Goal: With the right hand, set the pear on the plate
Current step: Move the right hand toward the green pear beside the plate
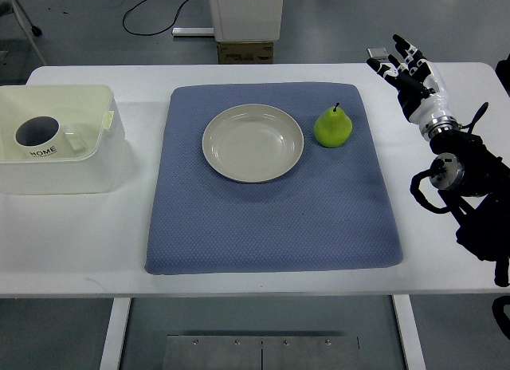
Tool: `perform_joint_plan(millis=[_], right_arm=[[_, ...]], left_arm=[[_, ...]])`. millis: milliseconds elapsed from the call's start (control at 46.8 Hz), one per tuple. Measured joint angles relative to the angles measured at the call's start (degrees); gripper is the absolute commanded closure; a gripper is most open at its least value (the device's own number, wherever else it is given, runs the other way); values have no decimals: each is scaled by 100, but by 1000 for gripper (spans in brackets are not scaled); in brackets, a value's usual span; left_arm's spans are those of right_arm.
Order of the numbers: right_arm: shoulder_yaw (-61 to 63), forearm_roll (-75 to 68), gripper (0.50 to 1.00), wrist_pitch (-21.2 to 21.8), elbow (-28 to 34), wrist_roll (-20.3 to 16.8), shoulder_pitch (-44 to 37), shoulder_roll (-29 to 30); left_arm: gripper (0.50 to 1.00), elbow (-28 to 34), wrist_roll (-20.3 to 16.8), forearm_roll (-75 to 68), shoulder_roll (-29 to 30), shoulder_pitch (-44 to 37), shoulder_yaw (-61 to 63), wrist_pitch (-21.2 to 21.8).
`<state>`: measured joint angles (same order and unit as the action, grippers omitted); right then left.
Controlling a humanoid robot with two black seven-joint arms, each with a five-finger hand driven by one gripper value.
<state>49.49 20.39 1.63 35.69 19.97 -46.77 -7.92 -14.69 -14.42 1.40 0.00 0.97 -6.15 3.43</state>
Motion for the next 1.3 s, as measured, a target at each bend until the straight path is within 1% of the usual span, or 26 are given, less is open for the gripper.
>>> perform_joint_plan(millis=[150,321,470,534,684,1068,1303], right_arm=[[-436,9,500,-37,-1,192,-63,6],[-1030,14,500,-55,-33,521,-113,10],[-1356,24,500,-63,-45,722,-121,19],[-1418,30,500,-79,-55,761,-133,23],[-1589,38,500,-287,-129,817,-158,53],[-2327,44,500,-457,-247,1243,-160,128],[-2545,44,500,-575,-297,1278,-161,213]], left_arm=[[500,0,0,0,0,2,0,0],[500,1,0,0,0,4,1,0],[500,1,0,0,0,3,0,0],[500,1,0,0,0,1,0,0],[500,1,0,0,0,0,0,0],[500,1,0,0,0,3,0,0],[500,3,0,0,0,0,0,0]])
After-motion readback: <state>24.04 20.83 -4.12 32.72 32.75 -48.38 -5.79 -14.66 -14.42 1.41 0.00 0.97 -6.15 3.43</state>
